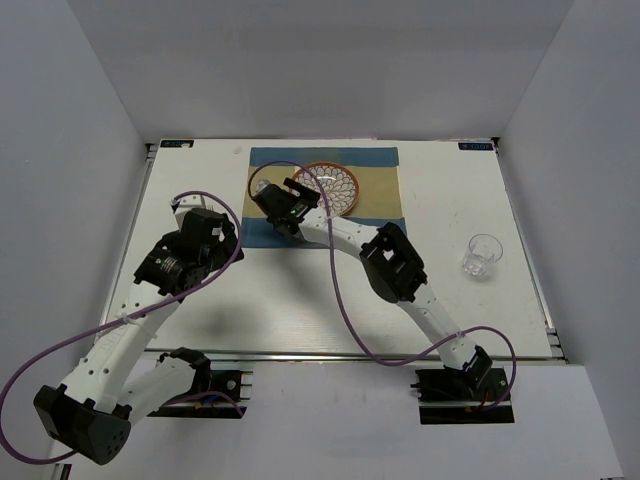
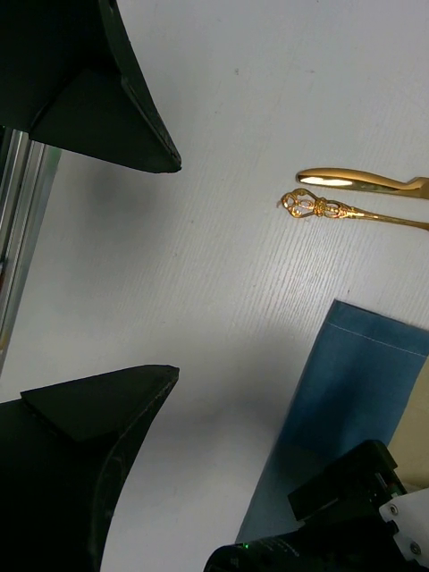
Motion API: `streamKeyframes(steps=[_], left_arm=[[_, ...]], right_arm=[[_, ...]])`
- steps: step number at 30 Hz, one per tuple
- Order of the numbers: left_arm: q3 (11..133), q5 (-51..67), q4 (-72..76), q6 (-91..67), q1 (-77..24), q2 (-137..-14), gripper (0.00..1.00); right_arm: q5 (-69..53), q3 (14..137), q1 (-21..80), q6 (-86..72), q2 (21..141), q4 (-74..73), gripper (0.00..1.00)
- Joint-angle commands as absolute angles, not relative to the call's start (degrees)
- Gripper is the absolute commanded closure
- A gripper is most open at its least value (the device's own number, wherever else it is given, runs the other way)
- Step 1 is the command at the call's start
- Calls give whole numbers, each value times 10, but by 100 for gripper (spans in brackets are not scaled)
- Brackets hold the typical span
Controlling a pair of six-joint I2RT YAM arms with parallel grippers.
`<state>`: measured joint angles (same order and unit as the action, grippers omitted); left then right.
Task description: Set the dinner table for one person
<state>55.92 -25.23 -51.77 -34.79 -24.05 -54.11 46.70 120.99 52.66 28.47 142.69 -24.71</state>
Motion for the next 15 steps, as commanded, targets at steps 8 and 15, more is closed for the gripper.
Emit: streamKeyframes(steps=[8, 15], left_arm=[[556, -250, -506, -343, -237, -534, 2], [559, -285, -525, -369, -243, -520, 2]], right_arm=[[326, 1199, 519, 148, 1270, -301, 11], [241, 991, 461, -42, 1031, -311, 11]])
